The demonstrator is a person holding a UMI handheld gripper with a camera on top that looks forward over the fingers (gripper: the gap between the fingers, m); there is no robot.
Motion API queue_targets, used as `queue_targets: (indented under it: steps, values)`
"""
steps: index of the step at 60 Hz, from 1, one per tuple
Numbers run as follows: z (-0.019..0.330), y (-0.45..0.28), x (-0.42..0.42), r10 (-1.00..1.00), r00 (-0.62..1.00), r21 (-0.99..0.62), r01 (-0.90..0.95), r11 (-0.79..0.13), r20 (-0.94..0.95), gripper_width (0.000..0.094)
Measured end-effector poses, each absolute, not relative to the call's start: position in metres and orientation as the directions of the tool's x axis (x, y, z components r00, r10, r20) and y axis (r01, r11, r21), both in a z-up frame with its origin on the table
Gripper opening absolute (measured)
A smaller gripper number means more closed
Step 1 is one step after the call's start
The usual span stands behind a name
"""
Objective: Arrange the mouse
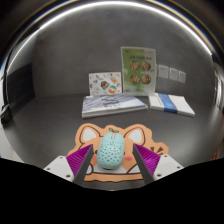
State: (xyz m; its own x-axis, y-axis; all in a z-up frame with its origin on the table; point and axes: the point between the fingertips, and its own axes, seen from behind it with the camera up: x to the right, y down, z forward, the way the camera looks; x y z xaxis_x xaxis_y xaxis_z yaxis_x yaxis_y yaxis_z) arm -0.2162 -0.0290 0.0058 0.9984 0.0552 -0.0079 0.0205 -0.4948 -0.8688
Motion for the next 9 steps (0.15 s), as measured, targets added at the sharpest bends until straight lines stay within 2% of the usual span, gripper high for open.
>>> queue_targets:
  steps: [9]
  values:
    - [0.054, -0.061, -0.215, 0.148, 0.988, -0.904, 0.025, -0.426, -0.042, 0.0840]
